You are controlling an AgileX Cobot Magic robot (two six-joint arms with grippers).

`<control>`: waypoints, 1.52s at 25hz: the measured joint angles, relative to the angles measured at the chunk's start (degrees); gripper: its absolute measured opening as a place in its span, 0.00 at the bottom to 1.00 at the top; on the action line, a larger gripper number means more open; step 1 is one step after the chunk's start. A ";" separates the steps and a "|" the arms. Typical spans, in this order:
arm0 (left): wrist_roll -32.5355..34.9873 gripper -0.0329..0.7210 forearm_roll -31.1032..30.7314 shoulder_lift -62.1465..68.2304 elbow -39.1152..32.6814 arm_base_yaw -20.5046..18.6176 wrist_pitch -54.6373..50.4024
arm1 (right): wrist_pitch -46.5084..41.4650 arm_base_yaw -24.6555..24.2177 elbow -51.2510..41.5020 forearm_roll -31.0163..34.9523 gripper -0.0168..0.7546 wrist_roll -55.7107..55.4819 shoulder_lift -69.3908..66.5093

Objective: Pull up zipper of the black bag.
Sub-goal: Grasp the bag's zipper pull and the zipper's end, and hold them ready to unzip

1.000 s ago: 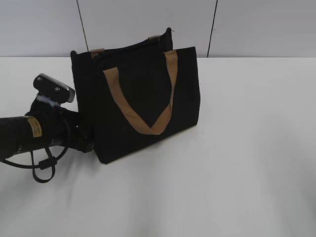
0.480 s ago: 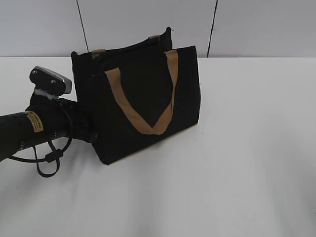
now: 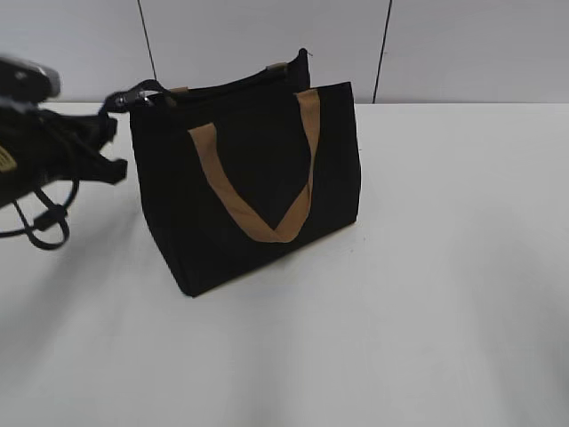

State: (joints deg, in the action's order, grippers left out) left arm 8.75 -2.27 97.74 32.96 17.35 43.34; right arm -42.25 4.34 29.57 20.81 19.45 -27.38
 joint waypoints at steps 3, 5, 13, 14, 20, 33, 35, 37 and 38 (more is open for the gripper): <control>1.60 0.07 1.28 -7.37 0.00 -1.19 0.31 | 0.21 0.00 0.00 0.00 0.65 0.00 0.00; 1.77 0.06 0.89 -10.84 0.00 -1.17 0.37 | 1.04 0.00 0.05 0.60 0.65 0.93 -0.21; 1.84 0.06 -1.98 -13.11 2.87 1.60 -2.99 | 4.74 0.00 0.11 20.23 0.65 26.74 -9.66; 1.84 0.06 -2.09 -13.15 3.87 2.20 -3.52 | 4.96 0.00 0.11 25.42 0.65 31.41 -11.59; 0.70 0.06 -4.34 -13.28 10.36 3.35 -11.30 | 2.19 0.00 3.43 53.57 0.65 66.21 -25.92; -6.20 0.06 -11.66 -13.28 11.33 4.23 -16.80 | -4.17 11.79 29.51 59.69 0.51 79.63 -58.03; -6.20 0.06 -11.73 -13.28 11.33 4.23 -16.96 | -3.85 13.84 32.67 59.41 0.50 79.63 -62.00; -6.20 0.06 -11.78 -13.28 11.33 4.23 -17.09 | -3.07 15.77 35.90 59.13 0.49 79.67 -65.81; -6.22 0.06 -11.78 -13.28 11.33 4.23 -17.09 | -2.73 16.52 37.25 58.69 0.49 79.67 -67.79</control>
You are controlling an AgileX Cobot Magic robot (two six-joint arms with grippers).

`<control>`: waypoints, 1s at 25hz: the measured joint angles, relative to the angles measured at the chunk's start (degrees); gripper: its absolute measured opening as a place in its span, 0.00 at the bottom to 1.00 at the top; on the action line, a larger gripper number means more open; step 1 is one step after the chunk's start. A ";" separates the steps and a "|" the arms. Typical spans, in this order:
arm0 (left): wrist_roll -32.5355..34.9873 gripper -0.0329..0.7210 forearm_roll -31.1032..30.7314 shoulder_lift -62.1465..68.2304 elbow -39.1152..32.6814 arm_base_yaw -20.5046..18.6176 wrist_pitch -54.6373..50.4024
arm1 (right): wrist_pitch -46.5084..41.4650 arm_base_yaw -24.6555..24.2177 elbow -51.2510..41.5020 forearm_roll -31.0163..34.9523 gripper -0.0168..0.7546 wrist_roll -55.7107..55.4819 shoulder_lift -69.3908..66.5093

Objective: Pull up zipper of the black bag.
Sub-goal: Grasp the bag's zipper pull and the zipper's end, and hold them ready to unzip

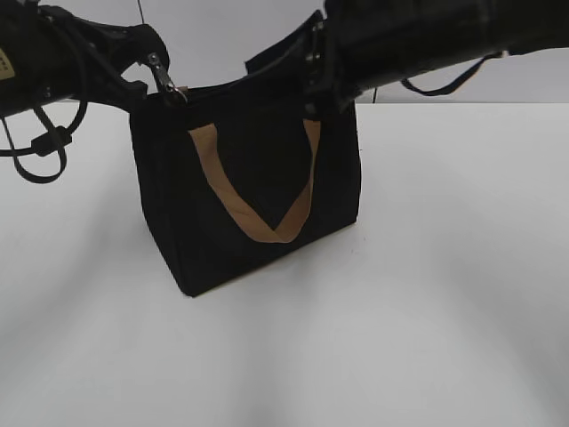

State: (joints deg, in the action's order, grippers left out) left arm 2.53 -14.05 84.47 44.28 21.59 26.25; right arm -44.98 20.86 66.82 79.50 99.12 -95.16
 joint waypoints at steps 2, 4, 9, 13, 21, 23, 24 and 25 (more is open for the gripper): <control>-0.04 0.06 0.00 0.00 0.00 0.00 -0.06 | 0.41 1.71 3.23 -0.60 0.49 0.00 -3.65; -0.04 0.06 -0.05 0.00 0.00 0.00 -0.10 | 0.61 3.05 6.12 -1.50 0.49 0.02 -6.65; -0.04 0.06 -0.11 0.00 0.00 0.00 -0.10 | 1.62 5.56 12.70 -2.05 0.49 0.02 -12.67; -0.04 0.06 -0.16 0.00 0.00 0.00 -0.10 | 3.15 6.08 16.01 -2.05 0.49 -0.03 -15.31; -0.04 0.06 -0.16 0.00 0.00 0.00 -0.17 | 4.76 6.12 18.62 -1.01 0.39 -1.31 -17.83; -0.04 0.06 -0.16 0.00 0.00 0.00 -0.17 | 4.97 6.12 18.62 -0.81 0.35 -1.50 -18.41; -0.04 0.06 -0.16 0.00 0.00 0.00 -0.17 | 5.12 6.12 18.62 -0.78 0.34 -1.49 -18.63; -0.04 0.06 -0.16 0.00 0.00 0.00 -0.17 | 5.17 6.12 18.62 -0.72 0.33 -1.49 -18.88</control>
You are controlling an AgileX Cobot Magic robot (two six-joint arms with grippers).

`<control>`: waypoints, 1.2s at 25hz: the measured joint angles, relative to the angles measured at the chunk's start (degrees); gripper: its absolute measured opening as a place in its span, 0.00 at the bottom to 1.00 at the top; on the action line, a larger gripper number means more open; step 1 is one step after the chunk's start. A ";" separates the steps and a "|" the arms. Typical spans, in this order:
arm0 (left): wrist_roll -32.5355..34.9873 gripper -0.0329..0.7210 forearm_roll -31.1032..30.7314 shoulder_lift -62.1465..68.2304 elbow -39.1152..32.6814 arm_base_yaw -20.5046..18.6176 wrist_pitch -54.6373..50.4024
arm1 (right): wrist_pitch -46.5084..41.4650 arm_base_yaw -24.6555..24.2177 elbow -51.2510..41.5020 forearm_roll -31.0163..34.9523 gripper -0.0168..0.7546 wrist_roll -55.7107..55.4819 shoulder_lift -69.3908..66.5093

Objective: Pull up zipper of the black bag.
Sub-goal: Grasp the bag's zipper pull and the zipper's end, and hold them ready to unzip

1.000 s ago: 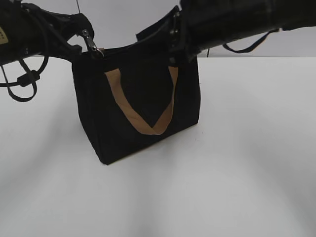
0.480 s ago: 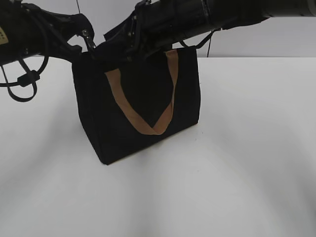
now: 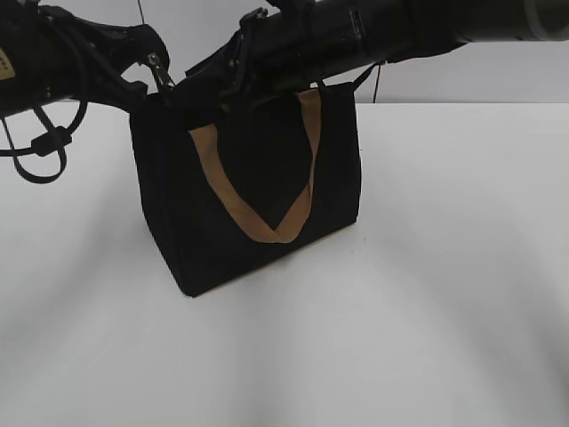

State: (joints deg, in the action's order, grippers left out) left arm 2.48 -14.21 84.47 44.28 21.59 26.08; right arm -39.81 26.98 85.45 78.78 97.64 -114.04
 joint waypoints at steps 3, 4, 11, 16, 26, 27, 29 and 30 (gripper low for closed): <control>0.00 0.06 0.00 0.00 0.00 0.00 0.00 | 0.14 0.00 0.00 0.22 0.33 -0.02 -0.21; 0.00 0.06 0.00 0.00 0.00 0.00 0.00 | 0.14 0.00 0.00 0.53 0.33 -0.02 -0.21; 0.00 0.06 0.00 0.00 0.00 0.00 -0.13 | 1.87 1.16 0.20 1.07 0.33 0.11 -0.21; 0.00 0.06 0.00 0.00 0.00 0.00 -0.13 | 2.57 1.84 0.20 1.07 0.31 1.01 -0.21; 0.00 0.06 0.00 0.00 0.00 0.00 -1.29 | 5.33 1.84 0.20 0.38 0.00 1.02 -0.21; 0.00 0.06 0.00 -0.05 0.01 0.00 -2.28 | 5.40 1.84 0.20 0.25 0.00 1.02 -0.21; 0.00 0.06 0.00 -0.11 0.06 0.00 -5.17 | 5.52 1.84 0.20 -0.44 0.00 1.02 -0.21; 0.00 0.06 0.00 -0.18 0.06 0.00 -7.05 | 5.66 1.84 0.20 -1.21 0.00 0.81 -0.09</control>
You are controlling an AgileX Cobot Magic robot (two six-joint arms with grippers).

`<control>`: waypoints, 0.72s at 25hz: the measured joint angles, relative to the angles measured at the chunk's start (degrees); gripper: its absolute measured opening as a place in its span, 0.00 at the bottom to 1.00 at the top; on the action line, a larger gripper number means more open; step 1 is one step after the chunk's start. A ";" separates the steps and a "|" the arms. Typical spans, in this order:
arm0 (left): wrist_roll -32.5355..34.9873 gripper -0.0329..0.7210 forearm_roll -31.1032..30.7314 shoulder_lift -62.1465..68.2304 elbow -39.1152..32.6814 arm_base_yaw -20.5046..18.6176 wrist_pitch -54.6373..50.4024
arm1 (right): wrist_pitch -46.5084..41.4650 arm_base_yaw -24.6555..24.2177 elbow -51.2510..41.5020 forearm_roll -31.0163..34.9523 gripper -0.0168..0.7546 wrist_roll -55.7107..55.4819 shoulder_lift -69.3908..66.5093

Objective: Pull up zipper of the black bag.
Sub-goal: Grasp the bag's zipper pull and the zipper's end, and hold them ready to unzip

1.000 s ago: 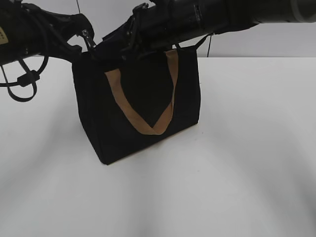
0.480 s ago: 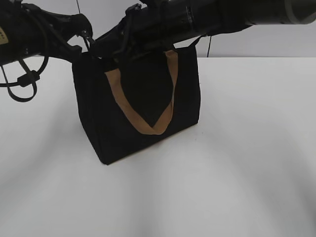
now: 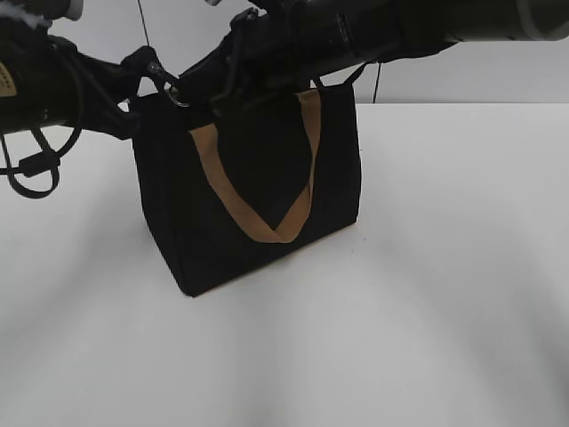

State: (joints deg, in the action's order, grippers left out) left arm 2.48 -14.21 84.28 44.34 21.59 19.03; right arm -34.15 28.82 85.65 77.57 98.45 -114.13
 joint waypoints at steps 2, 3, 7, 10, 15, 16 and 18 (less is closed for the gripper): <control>0.00 0.06 0.00 0.01 0.00 0.00 -4.01 | 0.03 0.00 0.00 -2.15 0.00 -1.25 0.36; 0.00 0.06 0.00 -0.07 0.00 0.00 -5.49 | 0.03 0.00 0.00 -3.40 0.00 -2.17 0.46; 0.00 0.06 0.00 -0.80 0.00 0.00 -10.57 | -0.12 0.00 0.00 -7.00 0.00 -4.77 0.65; 0.00 0.06 0.00 -0.99 0.00 0.10 -13.40 | -0.02 0.00 0.00 -8.01 0.00 -5.31 0.97; 0.00 0.06 0.00 -0.99 0.00 0.27 -17.28 | 0.12 0.00 0.00 -9.64 0.00 -5.44 2.26; 0.00 0.06 0.00 -1.05 0.00 0.27 -18.02 | 0.12 0.00 0.00 -9.87 0.00 -5.70 2.52; 0.00 0.06 0.06 -1.05 0.00 0.27 -19.40 | 0.17 0.00 0.00 -10.25 0.00 -6.27 2.77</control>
State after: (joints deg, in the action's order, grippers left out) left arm 2.48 -14.16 83.23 44.34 21.86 -0.37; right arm -33.99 28.82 85.65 67.33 92.18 -111.37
